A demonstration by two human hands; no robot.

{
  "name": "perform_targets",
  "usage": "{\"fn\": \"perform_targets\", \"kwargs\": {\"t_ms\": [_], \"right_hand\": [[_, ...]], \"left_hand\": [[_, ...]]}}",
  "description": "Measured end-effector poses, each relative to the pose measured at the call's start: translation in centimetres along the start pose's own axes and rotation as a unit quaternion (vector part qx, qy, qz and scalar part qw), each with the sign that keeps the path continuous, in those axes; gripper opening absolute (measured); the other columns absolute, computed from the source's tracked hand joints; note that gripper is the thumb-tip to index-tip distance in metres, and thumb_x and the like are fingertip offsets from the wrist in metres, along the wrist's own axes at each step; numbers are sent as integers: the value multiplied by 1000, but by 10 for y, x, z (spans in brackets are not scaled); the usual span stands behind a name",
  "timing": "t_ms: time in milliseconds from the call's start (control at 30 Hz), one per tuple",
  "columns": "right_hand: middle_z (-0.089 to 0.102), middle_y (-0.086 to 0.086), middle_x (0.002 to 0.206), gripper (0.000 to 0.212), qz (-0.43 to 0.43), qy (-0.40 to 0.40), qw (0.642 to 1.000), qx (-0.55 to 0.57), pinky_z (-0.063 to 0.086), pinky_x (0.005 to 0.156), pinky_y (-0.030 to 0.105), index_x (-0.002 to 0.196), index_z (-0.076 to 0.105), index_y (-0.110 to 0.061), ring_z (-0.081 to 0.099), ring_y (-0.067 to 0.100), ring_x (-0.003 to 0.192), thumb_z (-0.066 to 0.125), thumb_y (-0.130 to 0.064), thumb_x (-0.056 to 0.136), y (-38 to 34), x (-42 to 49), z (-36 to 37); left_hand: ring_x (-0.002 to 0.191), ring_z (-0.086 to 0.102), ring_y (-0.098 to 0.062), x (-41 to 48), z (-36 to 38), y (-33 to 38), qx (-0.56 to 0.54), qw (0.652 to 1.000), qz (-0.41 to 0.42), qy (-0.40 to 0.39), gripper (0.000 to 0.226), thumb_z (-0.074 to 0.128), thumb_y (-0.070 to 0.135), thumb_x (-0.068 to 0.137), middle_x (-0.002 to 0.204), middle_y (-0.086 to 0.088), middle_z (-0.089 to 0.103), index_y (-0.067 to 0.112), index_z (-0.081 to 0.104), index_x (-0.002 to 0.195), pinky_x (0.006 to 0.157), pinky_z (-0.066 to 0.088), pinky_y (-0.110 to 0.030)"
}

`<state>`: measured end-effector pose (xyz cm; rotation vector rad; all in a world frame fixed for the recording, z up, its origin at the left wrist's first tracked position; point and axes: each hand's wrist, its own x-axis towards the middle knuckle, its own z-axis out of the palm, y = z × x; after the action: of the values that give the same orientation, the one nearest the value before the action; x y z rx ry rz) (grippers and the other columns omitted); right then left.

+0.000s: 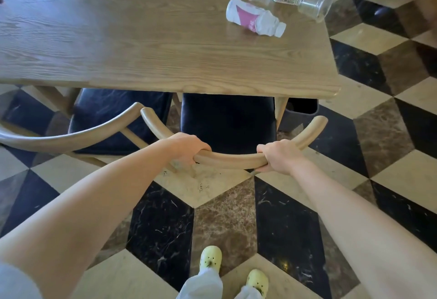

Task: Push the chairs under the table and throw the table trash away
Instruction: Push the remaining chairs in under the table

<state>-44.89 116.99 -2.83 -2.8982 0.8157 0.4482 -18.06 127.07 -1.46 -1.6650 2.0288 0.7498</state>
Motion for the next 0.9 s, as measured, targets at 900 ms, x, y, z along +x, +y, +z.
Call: {"fn": "perform_targets", "kwargs": {"t_ms": [900], "right_hand": [[64, -9, 101, 39, 48, -198, 948, 245, 48, 78, 31, 108, 63, -32, 59, 14, 92, 70, -48, 73, 21, 11, -25]], "left_hand": [[112, 51, -20, 18, -40, 9, -48, 971, -55, -227, 67, 71, 38, 75, 124, 3, 53, 23, 44, 135, 98, 45, -36]]}}
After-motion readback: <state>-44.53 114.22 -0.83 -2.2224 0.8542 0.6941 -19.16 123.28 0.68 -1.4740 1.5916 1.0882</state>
